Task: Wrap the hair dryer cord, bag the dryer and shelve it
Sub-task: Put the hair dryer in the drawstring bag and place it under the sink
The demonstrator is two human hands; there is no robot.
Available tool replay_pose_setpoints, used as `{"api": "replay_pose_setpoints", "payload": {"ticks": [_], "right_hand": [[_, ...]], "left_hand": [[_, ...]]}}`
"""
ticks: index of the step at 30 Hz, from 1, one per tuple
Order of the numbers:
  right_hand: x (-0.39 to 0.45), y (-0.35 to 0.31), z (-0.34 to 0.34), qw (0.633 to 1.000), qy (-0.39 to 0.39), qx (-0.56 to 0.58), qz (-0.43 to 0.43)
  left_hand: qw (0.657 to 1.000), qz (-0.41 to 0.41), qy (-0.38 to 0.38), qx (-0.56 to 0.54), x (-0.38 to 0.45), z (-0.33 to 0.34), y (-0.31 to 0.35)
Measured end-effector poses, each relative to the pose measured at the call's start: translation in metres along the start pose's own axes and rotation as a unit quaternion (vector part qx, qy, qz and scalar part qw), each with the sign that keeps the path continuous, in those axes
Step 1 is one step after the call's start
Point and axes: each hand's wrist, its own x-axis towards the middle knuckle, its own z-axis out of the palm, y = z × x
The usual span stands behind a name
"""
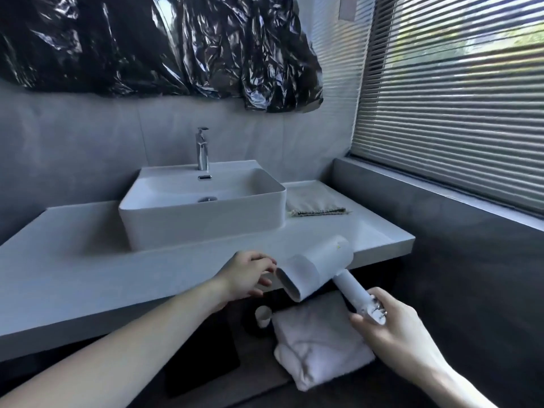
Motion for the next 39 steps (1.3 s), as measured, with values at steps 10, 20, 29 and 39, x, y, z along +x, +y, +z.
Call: {"api": "replay_pose_setpoints", "payload": {"ticks": [10,20,29,39], "right_hand": [[0.106,0.061,-0.015,0.977,0.071,0.139,0.144],[0.177,0.098,0.001,0.97,0.062,0.158,0.174],[0.18,0.093,0.011,0.968,0.065,0.175,0.168],[0.126,0.074,0.003,0.959,0.048,0.202,0.194]], "left_hand": [[0.862,0.148,-0.021,0.484,0.193,0.081,0.005],[0.85,0.083,0.062,0.516,0.317,0.134,0.013],[0.84,0.064,0.063,0.535,0.341,0.129,0.02],[0.881,0.165,0.062,0.439,0.203,0.107,0.002]]}}
